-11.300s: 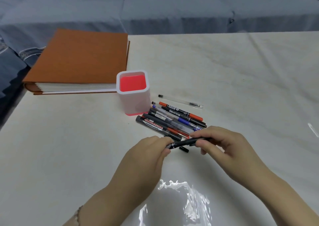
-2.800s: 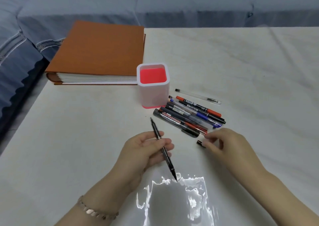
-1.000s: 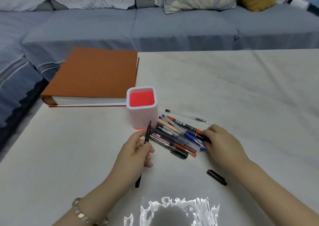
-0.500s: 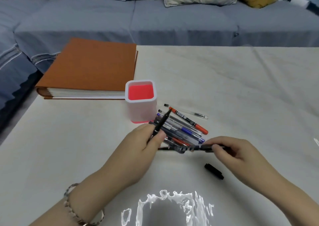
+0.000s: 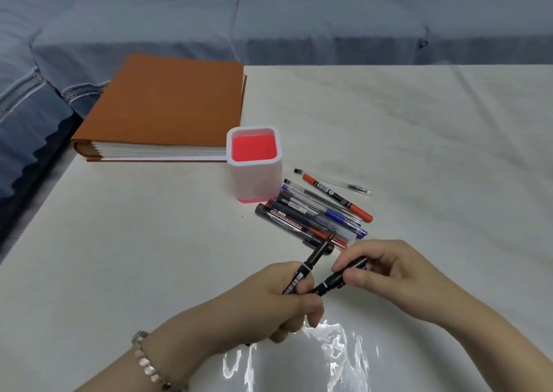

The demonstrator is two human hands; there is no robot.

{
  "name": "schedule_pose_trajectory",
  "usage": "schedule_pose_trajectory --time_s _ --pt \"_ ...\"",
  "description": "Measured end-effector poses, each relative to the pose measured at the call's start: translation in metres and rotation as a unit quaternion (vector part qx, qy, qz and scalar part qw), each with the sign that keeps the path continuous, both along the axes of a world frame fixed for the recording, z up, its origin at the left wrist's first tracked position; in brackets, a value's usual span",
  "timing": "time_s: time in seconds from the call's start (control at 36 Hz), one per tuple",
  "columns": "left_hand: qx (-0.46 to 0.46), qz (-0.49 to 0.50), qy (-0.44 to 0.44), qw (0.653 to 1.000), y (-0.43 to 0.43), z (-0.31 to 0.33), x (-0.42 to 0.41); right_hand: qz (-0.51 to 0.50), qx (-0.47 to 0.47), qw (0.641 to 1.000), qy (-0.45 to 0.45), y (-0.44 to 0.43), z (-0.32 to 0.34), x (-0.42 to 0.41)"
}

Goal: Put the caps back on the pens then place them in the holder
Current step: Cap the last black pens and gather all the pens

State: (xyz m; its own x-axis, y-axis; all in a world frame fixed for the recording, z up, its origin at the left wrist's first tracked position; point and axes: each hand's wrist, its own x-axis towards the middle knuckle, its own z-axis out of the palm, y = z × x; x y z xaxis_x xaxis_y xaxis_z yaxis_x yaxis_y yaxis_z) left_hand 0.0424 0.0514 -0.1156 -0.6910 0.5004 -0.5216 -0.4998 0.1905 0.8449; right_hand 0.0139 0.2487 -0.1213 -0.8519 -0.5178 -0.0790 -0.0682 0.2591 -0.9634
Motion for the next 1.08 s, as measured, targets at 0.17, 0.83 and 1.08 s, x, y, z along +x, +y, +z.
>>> schedule_pose_trajectory --time_s 0.17,0.83,1.08 --pt "0.058 -0.029 -0.067 0.996 -0.007 0.007 0.001 0.026 -0.026 0.999 0.028 -0.001 0.005 -0.001" --pt "-0.227 0.061 0.314 0.920 -0.016 -0.006 0.016 -0.196 -0.125 0.968 -0.091 -0.008 0.020 -0.002" --pt "-0.226 0.048 0.328 0.916 -0.014 -0.004 0.016 -0.206 -0.107 0.969 -0.086 -0.013 0.022 0.004"
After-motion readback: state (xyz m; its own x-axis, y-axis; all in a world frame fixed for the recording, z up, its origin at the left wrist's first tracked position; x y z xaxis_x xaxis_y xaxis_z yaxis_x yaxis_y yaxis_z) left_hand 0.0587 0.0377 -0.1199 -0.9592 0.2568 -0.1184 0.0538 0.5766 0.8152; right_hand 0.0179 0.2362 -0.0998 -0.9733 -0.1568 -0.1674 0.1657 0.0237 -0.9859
